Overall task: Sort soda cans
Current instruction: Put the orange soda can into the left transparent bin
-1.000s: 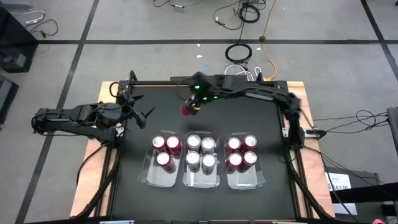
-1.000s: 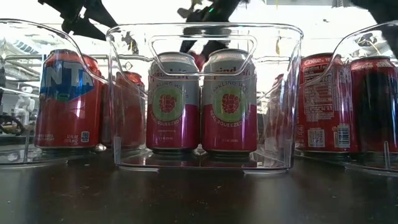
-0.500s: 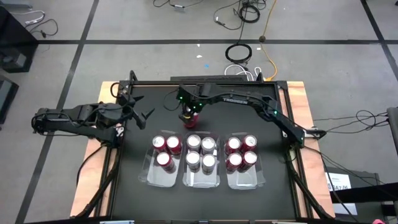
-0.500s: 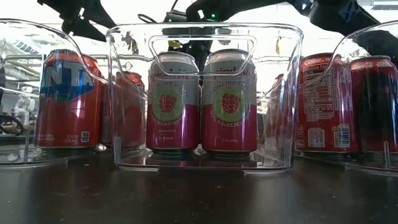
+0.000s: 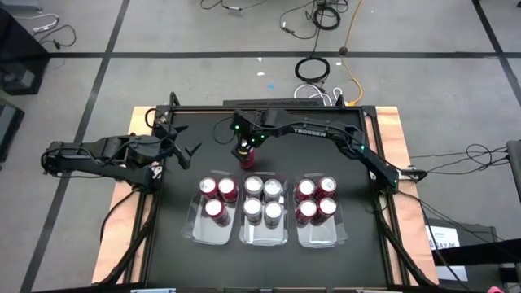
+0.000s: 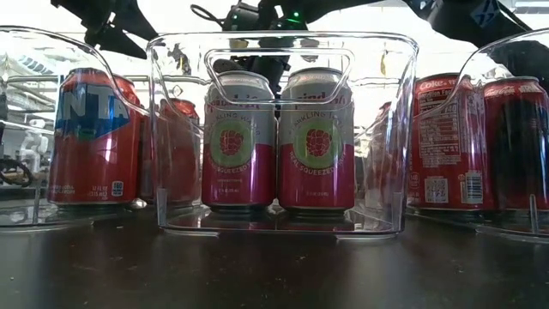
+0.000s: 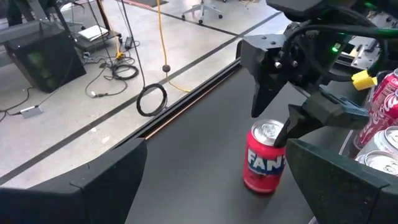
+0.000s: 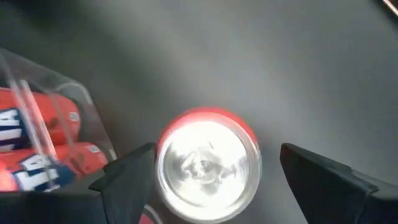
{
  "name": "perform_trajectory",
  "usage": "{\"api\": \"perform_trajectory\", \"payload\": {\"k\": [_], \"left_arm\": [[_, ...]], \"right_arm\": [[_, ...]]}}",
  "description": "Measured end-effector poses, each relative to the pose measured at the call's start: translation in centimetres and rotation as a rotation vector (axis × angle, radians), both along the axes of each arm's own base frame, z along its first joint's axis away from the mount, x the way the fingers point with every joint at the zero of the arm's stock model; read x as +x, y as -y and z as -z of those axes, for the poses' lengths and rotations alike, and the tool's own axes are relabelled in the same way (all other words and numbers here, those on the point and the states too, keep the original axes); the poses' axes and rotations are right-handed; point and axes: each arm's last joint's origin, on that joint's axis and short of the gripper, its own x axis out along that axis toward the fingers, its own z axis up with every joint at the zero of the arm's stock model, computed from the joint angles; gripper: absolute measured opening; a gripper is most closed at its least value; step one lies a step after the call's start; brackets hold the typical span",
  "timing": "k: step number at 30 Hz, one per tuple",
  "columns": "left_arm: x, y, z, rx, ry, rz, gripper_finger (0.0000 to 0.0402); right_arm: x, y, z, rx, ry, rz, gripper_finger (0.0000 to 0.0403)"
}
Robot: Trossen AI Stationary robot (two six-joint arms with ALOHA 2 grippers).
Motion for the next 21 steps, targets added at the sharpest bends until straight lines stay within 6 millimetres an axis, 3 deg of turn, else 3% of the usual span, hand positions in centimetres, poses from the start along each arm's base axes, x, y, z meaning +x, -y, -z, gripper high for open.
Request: {"api": "perform_trajectory", "payload": {"k": [13,21], "left_arm": [[0.0,0.0,0.0,0.001,-0.001,0.000,0.0393],[1.3,-0.1,0.3,-0.014,-0.008,-0.022,0.0393]], "right_arm": [[-0.4,-0.2,-0.5,-0.009,-0.015,-0.023,0.0344],[-3.3,-0.3,-5.3,-0.021,0.018,-0.008,0.0343]]}}
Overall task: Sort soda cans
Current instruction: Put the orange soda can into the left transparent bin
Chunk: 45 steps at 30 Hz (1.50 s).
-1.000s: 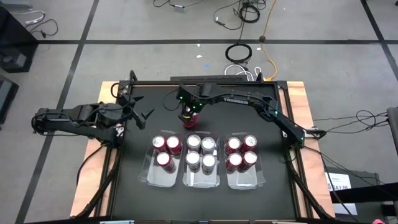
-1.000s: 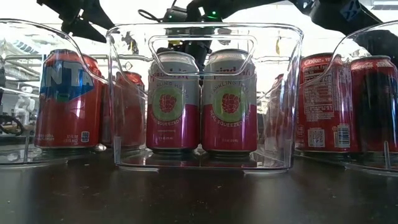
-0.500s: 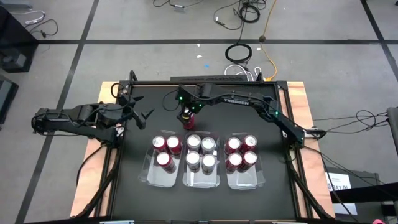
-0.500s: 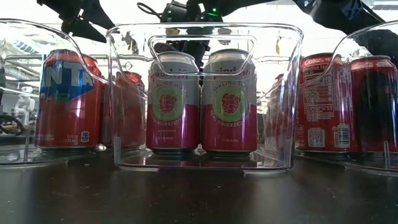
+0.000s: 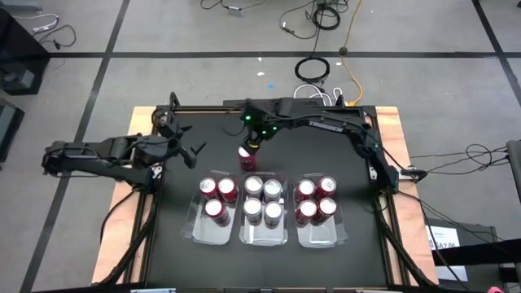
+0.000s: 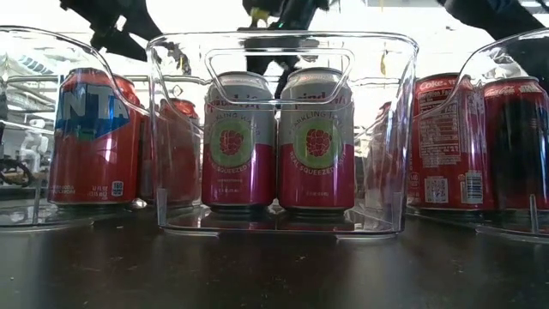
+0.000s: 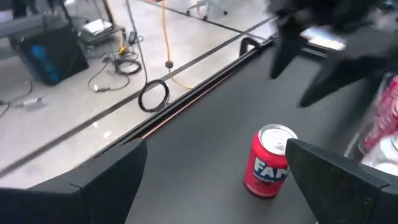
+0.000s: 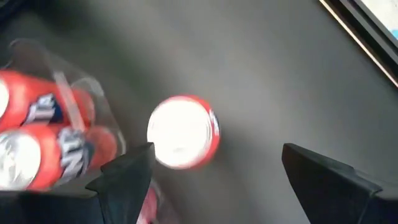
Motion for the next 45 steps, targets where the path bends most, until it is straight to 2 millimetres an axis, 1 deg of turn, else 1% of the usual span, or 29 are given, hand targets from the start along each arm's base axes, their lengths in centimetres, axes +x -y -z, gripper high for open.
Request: {"api": "perform_trajectory", "payload": {"k": [3,7,9,12,15,18,21,25,28,31,33,36,38,42,45], "left_arm": [[1.1,-0.5,0.5,-0.052,0.006,-0.044,0.0393],[3.1,-1.6,1.5,-0.188,-0.027,0.022,0.0393],[4.2,-2.5,2.1,-0.245,-0.034,0.052,0.0393],[5.8,-4.1,2.7,-0.281,-0.038,0.090,0.0393],[7.2,-5.6,2.2,-0.296,-0.040,0.128,0.0393],[8.5,-7.1,1.3,-0.289,-0.069,0.129,0.0393],[9.8,-8.3,0.4,-0.307,-0.109,0.142,0.0393],[11.6,-9.9,-0.5,-0.369,-0.188,0.155,0.0393],[13.2,-10.8,-1.4,-0.419,-0.222,0.135,0.0393],[14.7,-11.5,-2.0,-0.488,-0.223,0.081,0.0393],[15.6,-11.8,-2.0,-0.510,-0.264,0.069,0.0393],[16.7,-12.0,-1.5,-0.569,-0.315,0.026,0.0393],[17.3,-12.0,-0.8,-0.591,-0.361,0.019,0.0393],[18.3,-11.6,1.0,-0.646,-0.422,-0.009,0.0393],[19.2,-11.0,1.9,-0.655,-0.450,0.004,0.0393]], "right_arm": [[-1.7,-0.5,-1.8,0.016,-0.025,0.022,0.0343],[-4.3,-1.2,-3.8,-0.053,-0.108,0.108,0.0343],[-5.5,-1.6,-4.5,-0.096,-0.164,0.158,0.0343],[-7.1,-2.4,-5.3,-0.131,-0.226,0.211,0.0343],[-8.7,-3.4,-5.5,-0.140,-0.242,0.246,0.0343],[-11.0,-4.4,-5.1,-0.124,-0.247,0.290,0.0343],[-14.2,-5.4,-4.2,-0.095,-0.196,0.360,0.0343],[-18.8,-6.7,-2.3,-0.014,-0.038,0.470,0.0343],[-21.8,-7.7,-1.0,0.059,0.096,0.535,0.0343],[-24.6,-8.6,-0.1,0.116,0.204,0.607,0.0343],[-26.1,-9.0,0.4,0.140,0.253,0.654,0.0343],[-27.7,-9.4,1.0,0.163,0.310,0.697,0.0343],[-28.3,-9.6,1.1,0.172,0.340,0.714,0.0343],[-28.7,-9.7,0.9,0.171,0.367,0.714,0.0343],[-28.7,-9.7,0.9,0.155,0.372,0.718,0.0343]]}}
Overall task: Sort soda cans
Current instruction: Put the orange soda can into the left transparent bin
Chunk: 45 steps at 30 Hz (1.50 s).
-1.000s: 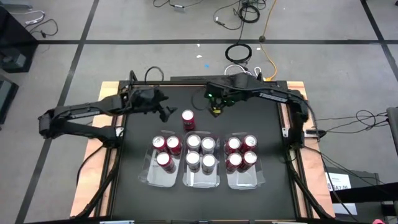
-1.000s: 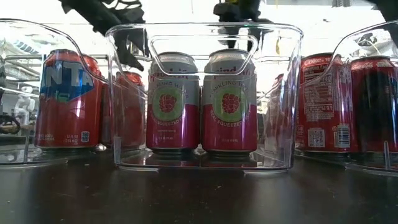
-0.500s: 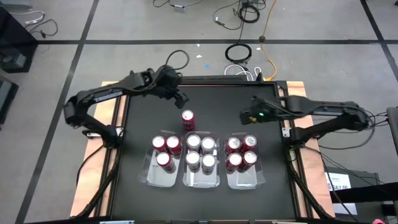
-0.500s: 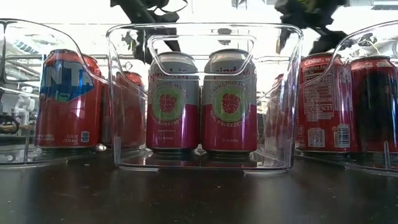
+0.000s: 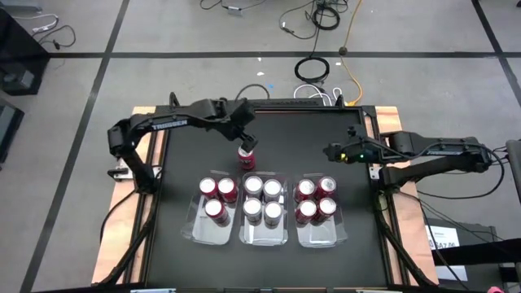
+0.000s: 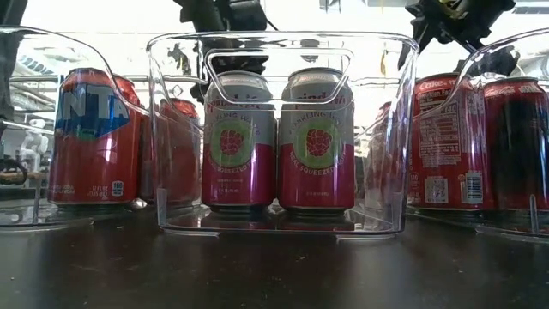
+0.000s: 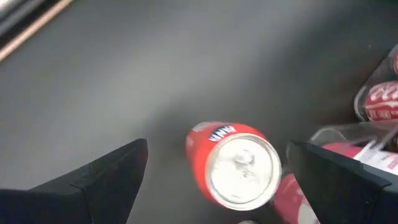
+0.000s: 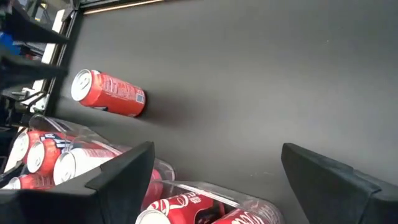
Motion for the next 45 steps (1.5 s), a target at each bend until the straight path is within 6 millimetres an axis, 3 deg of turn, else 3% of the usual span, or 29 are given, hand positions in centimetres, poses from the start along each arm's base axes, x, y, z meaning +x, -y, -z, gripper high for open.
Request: {"api": "perform_trajectory", "payload": {"k": [11,30,45], "left_arm": [[1.8,1.8,1.9,-0.022,-0.043,0.045,0.0393],[3.1,1.7,6.4,-0.080,-0.222,0.056,0.0393],[3.3,1.6,6.7,-0.065,-0.220,0.074,0.0384]], "right_arm": [[0.0,0.1,0.0,-0.032,-0.004,0.001,0.0343],[0.4,0.1,-0.3,-0.055,0.032,-0.025,0.0343],[0.5,0.1,-0.3,-0.055,0.031,-0.025,0.0343]]}}
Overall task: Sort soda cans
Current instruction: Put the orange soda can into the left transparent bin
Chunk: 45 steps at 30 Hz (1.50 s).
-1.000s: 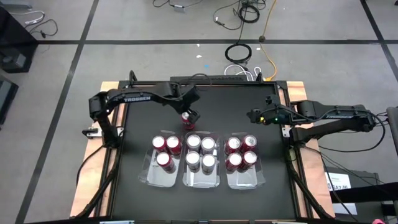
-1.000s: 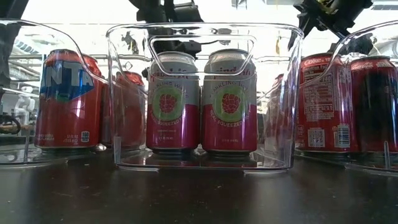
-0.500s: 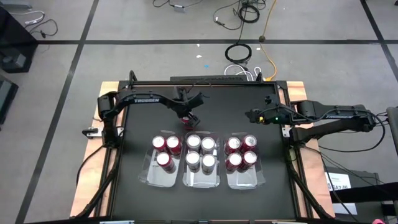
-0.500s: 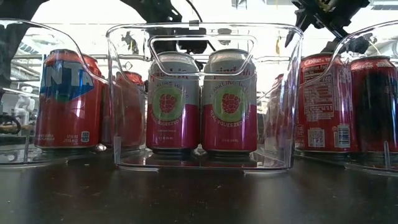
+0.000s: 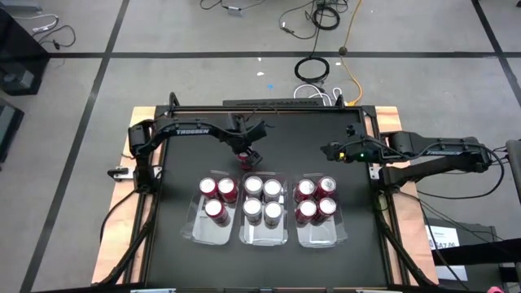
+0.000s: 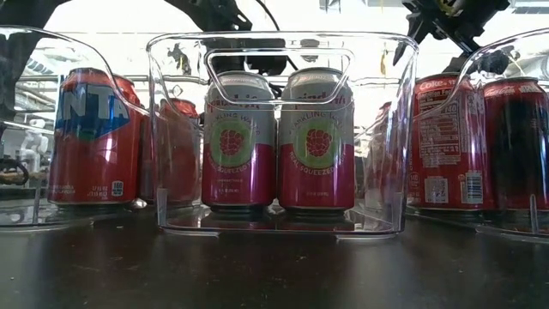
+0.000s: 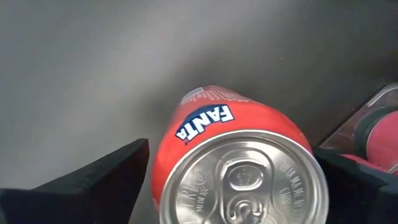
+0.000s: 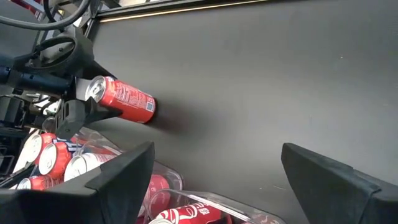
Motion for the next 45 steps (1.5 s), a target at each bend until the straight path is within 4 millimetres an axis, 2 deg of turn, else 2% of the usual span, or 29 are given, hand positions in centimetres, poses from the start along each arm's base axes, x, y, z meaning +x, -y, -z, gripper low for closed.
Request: {"api": "perform_trajectory", "payload": {"k": [7,13,15,18,22,26,32,35,39,45], "left_arm": [[0.0,0.0,0.0,0.005,-0.002,0.024,0.0311],[-0.4,0.1,-0.5,0.010,-0.007,0.025,0.0309],[-0.8,0.2,-1.4,0.029,0.012,0.022,0.0313],[-1.9,0.3,-3.8,0.075,0.056,0.009,0.0325],[-4.5,0.9,-7.7,0.152,0.116,-0.042,0.0329],[-8.4,2.6,-12.0,0.220,0.176,-0.114,0.0330],[-14.9,6.3,-15.9,0.196,0.196,-0.180,0.0332],[-17.7,8.3,-16.3,0.178,0.188,-0.204,0.0333],[-20.3,10.8,-15.4,0.115,0.181,-0.210,0.0333],[-21.9,14.7,-13.0,0.000,0.184,-0.209,0.0333]], "right_arm": [[0.0,0.0,0.0,-0.004,-0.003,-0.004,0.0343],[0.0,0.0,0.0,-0.010,-0.008,-0.011,0.0343],[0.0,0.0,0.0,-0.014,-0.011,-0.016,0.0343],[0.0,0.0,0.0,-0.016,-0.013,-0.018,0.0343],[0.0,0.0,0.0,-0.018,-0.015,-0.021,0.0343],[0.0,0.0,0.0,-0.015,-0.015,-0.019,0.0343],[0.6,0.0,0.2,-0.008,-0.009,-0.015,0.0343],[1.0,0.0,0.2,-0.010,0.001,-0.017,0.0343],[1.4,0.0,0.2,-0.006,0.017,-0.020,0.0343],[1.9,0.0,0.2,-0.001,0.040,-0.014,0.0343]]}}
